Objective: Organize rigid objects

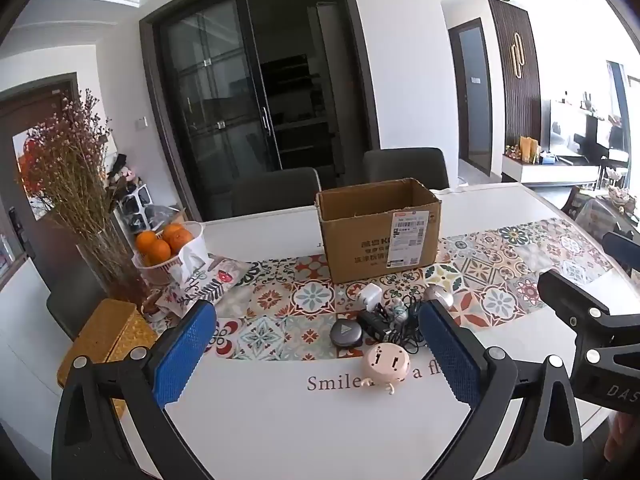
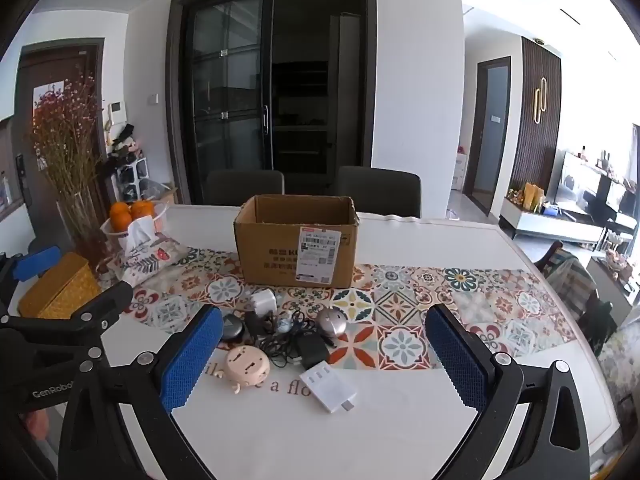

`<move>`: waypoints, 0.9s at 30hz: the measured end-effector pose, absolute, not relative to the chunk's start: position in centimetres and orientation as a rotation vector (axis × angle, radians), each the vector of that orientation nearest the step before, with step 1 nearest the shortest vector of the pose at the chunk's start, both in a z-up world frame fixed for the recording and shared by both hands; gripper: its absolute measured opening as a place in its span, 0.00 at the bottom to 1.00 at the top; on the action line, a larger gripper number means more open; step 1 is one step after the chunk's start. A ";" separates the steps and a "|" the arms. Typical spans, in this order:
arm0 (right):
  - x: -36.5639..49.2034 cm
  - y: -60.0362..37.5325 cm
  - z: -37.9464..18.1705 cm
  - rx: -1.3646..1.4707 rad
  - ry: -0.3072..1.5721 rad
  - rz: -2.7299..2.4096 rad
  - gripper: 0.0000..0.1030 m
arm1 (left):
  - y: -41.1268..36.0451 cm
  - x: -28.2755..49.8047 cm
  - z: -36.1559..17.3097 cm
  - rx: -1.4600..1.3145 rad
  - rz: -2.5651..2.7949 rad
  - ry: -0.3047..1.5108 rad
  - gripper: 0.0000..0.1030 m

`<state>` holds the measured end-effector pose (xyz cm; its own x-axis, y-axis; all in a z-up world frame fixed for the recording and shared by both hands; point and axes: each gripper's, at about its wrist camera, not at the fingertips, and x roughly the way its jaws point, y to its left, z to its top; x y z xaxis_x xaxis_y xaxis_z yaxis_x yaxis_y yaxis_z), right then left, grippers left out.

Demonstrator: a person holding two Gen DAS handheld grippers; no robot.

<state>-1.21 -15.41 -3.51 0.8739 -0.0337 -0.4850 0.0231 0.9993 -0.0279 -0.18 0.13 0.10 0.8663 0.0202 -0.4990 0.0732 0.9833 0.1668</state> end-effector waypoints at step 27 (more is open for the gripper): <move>-1.3 -15.4 -3.6 -0.024 0.507 -0.011 0.99 | 0.3 -0.4 0.5 0.152 -0.022 0.501 1.00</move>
<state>-1.29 -15.37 -3.61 0.8743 -0.0167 -0.4851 0.0049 0.9997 -0.0255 -0.43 0.34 0.50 0.8770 0.0161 -0.4802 0.0584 0.9884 0.1399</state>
